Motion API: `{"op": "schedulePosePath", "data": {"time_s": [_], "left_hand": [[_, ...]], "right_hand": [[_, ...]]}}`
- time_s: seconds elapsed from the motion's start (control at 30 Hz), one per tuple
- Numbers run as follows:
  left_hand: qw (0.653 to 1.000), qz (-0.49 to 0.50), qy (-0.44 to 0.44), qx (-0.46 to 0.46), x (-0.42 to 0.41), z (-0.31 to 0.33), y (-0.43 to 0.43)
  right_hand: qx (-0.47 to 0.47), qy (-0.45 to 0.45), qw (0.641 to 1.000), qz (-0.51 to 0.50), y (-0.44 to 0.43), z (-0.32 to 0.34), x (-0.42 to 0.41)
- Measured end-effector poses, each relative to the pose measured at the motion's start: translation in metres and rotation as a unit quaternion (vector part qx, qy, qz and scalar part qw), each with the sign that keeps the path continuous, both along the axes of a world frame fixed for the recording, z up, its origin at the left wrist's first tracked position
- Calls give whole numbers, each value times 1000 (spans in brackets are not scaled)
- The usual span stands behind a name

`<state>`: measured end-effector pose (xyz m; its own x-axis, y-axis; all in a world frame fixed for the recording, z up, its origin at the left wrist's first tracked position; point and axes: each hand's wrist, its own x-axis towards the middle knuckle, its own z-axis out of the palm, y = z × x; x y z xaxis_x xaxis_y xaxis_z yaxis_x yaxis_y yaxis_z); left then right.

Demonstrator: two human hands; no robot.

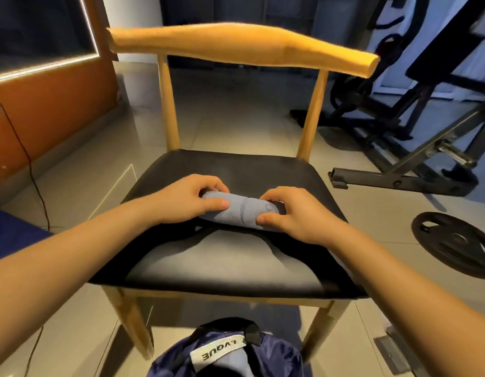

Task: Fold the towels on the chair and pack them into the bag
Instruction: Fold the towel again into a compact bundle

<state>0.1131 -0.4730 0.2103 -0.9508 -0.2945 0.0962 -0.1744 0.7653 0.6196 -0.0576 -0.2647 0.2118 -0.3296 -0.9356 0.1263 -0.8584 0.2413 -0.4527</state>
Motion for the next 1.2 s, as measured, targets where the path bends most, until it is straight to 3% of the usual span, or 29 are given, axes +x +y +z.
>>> {"op": "schedulePosePath", "data": {"time_s": [0.1, 0.17, 0.23, 0.3, 0.4, 0.47, 0.7, 0.87, 1.2], "left_hand": [[991, -23, 48, -127, 11, -6, 12], [987, -26, 44, -150, 12, -13, 14], [994, -8, 42, -101, 9, -16, 10], [999, -1, 19, -48, 4, -12, 5], [998, -49, -39, 4, -4, -2, -3], [994, -74, -66, 37, -9, 3, -6], [987, -32, -137, 75, -30, 9, -14], [979, -11, -175, 106, -34, 13, -10], [947, 31, -274, 165, -33, 25, -8]], "right_hand": [[23, -69, 997, -18, -1, 8, -1], [36, -97, 994, -34, -1, 10, 0], [33, -67, 996, -48, 0, 9, 5], [6, 20, 999, -48, 4, 7, 13], [9, 122, 992, -5, 11, 5, 21], [28, 134, 991, -5, 12, 5, 24], [9, -78, 995, -68, -3, -3, 3], [-8, -28, 994, -107, -15, -19, -1], [-24, -126, 990, -64, -4, -12, 0]]}}
